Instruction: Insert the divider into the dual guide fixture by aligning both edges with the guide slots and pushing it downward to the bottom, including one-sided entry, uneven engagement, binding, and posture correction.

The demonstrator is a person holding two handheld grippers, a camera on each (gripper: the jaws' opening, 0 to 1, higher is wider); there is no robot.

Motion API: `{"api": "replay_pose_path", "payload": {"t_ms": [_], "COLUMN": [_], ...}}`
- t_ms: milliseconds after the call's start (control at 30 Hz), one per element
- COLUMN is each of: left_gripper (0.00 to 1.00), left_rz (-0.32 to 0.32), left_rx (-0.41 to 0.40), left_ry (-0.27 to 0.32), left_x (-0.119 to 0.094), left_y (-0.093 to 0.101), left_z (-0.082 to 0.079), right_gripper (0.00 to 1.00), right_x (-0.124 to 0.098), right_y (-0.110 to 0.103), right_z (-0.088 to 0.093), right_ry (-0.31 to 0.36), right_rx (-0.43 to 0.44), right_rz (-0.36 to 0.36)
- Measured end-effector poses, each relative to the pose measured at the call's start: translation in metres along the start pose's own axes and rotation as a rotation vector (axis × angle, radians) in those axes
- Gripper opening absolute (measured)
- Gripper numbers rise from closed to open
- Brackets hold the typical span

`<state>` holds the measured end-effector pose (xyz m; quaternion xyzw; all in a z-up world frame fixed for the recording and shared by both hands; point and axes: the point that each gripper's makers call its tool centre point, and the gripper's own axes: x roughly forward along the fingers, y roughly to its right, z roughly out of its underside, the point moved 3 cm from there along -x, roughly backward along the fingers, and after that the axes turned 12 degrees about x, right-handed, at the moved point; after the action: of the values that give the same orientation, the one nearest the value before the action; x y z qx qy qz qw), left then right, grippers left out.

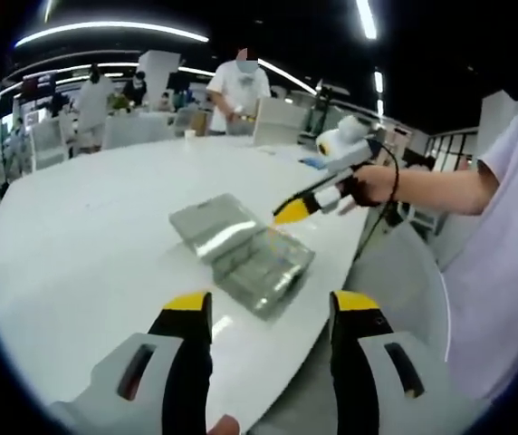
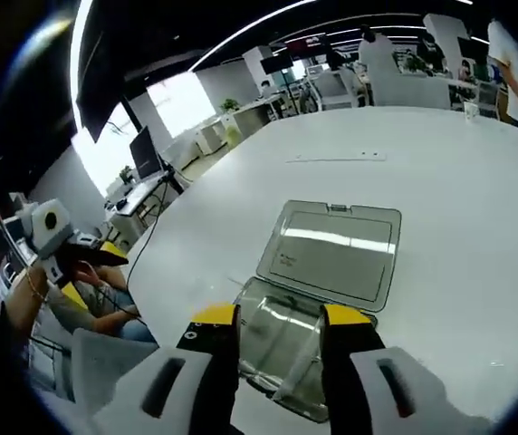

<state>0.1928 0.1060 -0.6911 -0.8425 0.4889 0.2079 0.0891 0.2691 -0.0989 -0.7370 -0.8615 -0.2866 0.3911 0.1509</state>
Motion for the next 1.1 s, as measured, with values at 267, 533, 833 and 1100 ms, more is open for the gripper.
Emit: {"api": "replay_pose_path", "payload": {"t_ms": [267,533,833,1100], "left_gripper": [0.51,0.52,0.52,0.53], "left_rz": [-0.036,-0.05,-0.049,-0.055], "left_rx": [-0.021,-0.034,-0.045,-0.058], "left_ry": [0.0,-0.014,-0.034,-0.057], "left_x": [-0.001,0.003,0.013,0.026], "left_y": [0.006,0.01,0.015,0.013], "left_z": [-0.001,0.001,0.005,0.009], "right_gripper": [0.37,0.45,0.48,0.49], "right_x": [-0.022,-0.046,-0.064,-0.077], "right_y": [0.006,0.011,0.022,0.02], "right_z": [0.011,0.032,0.058,0.062], "right_ry": [0.026,0.003,-0.035,-0.028], "right_rx": [-0.063,-0.132,-0.192,-0.226], "right_rz": [-0.067,-0.118,-0.113,-0.128]}}
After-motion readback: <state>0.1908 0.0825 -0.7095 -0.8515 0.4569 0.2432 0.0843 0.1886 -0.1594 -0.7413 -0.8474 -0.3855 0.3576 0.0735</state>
